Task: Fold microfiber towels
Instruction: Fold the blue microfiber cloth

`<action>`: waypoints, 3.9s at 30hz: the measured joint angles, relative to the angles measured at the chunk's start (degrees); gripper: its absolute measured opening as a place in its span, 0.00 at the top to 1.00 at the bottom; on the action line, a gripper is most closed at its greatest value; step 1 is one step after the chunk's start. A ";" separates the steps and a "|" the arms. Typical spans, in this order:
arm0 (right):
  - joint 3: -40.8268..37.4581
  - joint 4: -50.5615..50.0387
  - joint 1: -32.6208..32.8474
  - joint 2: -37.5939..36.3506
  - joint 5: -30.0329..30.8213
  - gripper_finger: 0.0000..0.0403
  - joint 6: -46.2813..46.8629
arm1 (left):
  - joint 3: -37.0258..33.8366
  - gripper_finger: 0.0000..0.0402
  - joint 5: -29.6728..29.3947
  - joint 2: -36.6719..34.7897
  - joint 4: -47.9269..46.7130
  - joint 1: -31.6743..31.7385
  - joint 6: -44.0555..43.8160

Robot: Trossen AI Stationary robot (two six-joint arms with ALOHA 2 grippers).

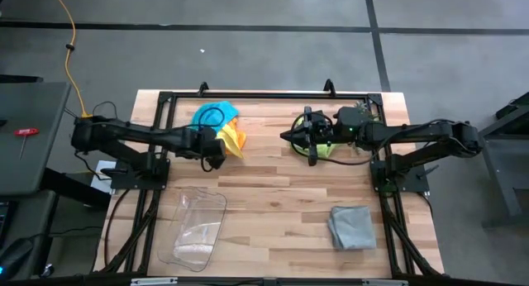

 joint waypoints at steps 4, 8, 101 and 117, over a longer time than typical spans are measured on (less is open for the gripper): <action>0.00 -0.12 -0.11 0.00 0.00 1.00 0.00 | -0.02 0.39 0.62 4.01 0.19 0.00 -0.02; 0.00 -0.15 -0.11 0.00 0.92 1.00 0.00 | -0.02 0.39 -0.64 7.44 0.44 0.14 -0.02; 4.07 11.71 2.89 40.85 20.44 0.46 -0.23 | 42.58 1.00 4.22 3.98 -5.05 2.34 33.67; 13.22 2.28 1.92 45.88 24.39 0.47 -2.61 | 42.56 1.00 4.22 3.96 -5.23 2.36 33.69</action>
